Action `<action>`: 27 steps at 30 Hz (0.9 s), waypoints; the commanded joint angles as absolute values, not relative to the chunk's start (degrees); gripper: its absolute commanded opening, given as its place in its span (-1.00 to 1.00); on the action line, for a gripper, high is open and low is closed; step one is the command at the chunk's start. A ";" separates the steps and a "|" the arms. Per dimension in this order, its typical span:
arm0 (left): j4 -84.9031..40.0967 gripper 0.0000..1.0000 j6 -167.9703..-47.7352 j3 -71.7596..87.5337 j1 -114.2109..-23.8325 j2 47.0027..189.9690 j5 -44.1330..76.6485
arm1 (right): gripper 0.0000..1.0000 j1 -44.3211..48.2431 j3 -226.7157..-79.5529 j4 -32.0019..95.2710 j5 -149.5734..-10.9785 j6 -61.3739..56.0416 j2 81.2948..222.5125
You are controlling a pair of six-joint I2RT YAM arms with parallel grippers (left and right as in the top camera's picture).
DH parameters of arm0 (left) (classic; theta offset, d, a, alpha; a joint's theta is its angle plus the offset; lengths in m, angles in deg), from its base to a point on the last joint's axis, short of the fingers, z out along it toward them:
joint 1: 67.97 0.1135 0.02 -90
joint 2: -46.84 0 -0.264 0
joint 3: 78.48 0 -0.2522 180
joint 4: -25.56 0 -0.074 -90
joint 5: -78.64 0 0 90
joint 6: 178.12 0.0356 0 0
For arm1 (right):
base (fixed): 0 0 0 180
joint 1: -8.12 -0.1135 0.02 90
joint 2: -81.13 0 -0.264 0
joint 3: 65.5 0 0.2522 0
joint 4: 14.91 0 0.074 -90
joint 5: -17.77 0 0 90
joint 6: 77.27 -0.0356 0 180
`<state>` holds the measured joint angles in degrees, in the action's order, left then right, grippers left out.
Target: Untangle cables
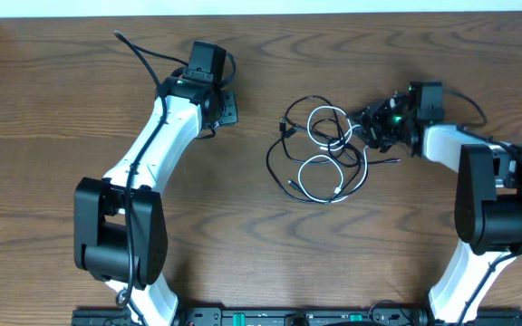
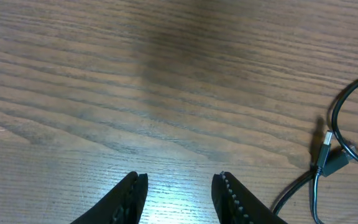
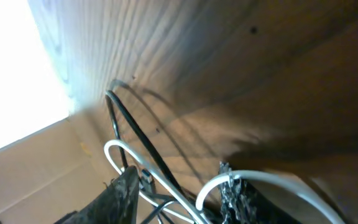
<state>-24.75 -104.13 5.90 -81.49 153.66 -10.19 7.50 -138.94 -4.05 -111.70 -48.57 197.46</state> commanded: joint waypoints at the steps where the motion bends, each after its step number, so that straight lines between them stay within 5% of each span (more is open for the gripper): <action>1: -24.75 -0.21 -103.38 6.18 -81.40 154.01 -10.54 | -0.09 6.82 -134.44 -4.29 -107.04 -45.48 198.45; 8: -24.75 -0.21 -103.38 6.18 -81.40 154.01 -10.54 | -0.04 5.93 -134.02 -0.68 -110.82 -24.09 198.45; 20: -24.75 -0.21 -103.38 6.18 -81.40 154.01 -10.54 | -0.42 5.29 -133.98 -1.88 -104.92 -26.18 198.45; 25: -24.73 -0.21 -103.38 6.18 -81.40 154.01 -10.54 | -0.90 5.29 -133.98 -3.81 -104.94 -26.12 198.45; 27: -24.73 -0.22 -103.38 6.18 -81.40 154.01 -10.54 | -0.95 5.23 -133.98 -5.36 -105.05 -25.42 198.45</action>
